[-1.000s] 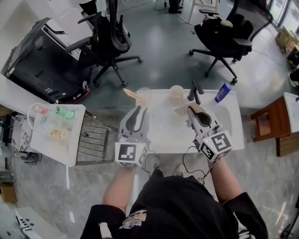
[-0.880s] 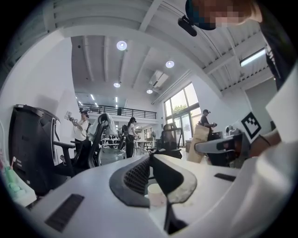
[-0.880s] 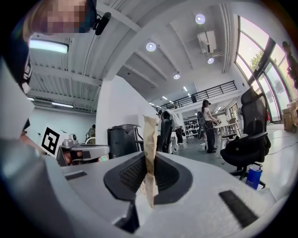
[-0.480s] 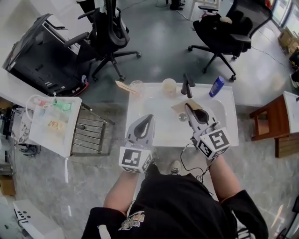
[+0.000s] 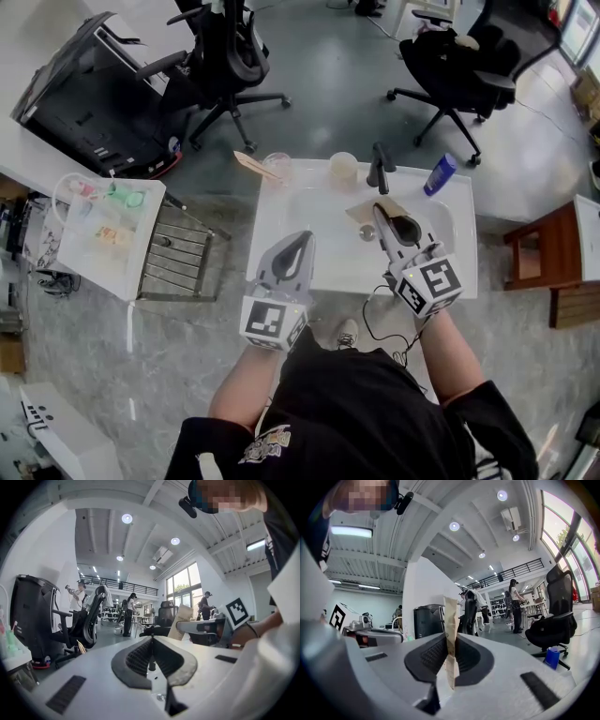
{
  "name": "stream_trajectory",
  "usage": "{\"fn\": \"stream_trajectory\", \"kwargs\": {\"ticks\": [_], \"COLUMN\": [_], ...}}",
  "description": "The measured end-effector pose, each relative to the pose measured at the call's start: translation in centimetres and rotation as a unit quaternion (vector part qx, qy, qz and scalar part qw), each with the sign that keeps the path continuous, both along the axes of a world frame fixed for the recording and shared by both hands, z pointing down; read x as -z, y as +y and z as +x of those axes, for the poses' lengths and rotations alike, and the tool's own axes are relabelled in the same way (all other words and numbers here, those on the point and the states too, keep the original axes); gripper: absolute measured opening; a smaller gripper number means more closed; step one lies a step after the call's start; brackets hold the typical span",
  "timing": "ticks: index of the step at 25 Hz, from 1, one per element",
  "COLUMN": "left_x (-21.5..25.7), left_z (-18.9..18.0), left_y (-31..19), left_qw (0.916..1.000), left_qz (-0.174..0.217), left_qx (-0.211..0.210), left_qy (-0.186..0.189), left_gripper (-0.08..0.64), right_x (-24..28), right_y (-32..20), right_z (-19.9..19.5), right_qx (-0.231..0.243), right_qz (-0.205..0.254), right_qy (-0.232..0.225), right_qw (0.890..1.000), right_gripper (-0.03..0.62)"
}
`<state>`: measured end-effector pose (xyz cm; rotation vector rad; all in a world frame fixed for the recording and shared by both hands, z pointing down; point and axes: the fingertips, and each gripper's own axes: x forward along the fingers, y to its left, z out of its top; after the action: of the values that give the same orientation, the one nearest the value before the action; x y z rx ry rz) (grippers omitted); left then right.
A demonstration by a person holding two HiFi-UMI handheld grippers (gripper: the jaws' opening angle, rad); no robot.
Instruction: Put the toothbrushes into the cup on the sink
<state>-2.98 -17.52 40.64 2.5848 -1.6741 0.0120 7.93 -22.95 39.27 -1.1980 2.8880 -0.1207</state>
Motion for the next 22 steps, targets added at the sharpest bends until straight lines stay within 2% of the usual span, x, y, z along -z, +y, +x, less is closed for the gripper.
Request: {"fn": "stream_trajectory", "kwargs": {"ticks": [9, 22], "left_x": [0.3, -1.1], "left_z": [-1.9, -6.4], "left_y": [-0.7, -4.1], "left_qw": [1.0, 0.9986], "left_qz": [-0.007, -0.037], "left_qx": [0.001, -0.037], "left_qy": [0.005, 0.006], "left_gripper": [0.008, 0.008], "right_x": [-0.2, -3.5], "right_y": [-2.9, -11.1], "right_z": [-2.5, -6.6], "right_qx": [0.0, -0.073], "right_qz": [0.01, 0.028], "right_qy": [0.013, 0.064], "right_qw": [1.0, 0.995], "right_gripper": [0.035, 0.035]}}
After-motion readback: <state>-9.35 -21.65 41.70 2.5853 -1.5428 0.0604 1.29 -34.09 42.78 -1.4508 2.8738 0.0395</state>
